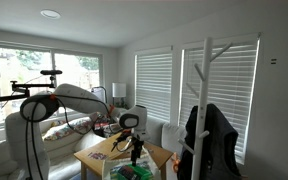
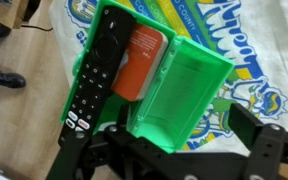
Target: Pick up the green storage box and move it to the left
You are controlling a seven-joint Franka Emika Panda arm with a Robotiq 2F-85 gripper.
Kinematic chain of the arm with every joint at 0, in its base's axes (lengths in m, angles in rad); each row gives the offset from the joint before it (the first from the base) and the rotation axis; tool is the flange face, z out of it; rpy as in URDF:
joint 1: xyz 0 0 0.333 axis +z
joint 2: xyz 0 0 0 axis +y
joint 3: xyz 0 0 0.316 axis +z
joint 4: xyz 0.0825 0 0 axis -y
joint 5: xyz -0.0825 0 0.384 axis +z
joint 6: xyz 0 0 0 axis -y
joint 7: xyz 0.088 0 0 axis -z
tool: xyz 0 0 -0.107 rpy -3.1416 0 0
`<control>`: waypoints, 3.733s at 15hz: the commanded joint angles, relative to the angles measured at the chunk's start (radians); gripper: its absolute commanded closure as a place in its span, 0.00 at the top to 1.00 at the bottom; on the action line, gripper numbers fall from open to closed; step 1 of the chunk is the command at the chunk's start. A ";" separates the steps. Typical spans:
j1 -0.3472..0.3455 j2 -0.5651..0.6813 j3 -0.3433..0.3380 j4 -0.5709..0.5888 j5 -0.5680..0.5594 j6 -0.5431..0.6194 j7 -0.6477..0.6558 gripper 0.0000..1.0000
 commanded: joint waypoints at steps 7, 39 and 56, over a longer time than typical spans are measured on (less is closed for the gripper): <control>0.015 0.100 -0.083 0.121 0.022 -0.104 -0.005 1.00; 0.060 0.097 -0.089 0.029 -0.007 -0.072 0.028 0.04; 0.226 -0.055 0.093 0.182 -0.135 -0.194 -0.167 0.03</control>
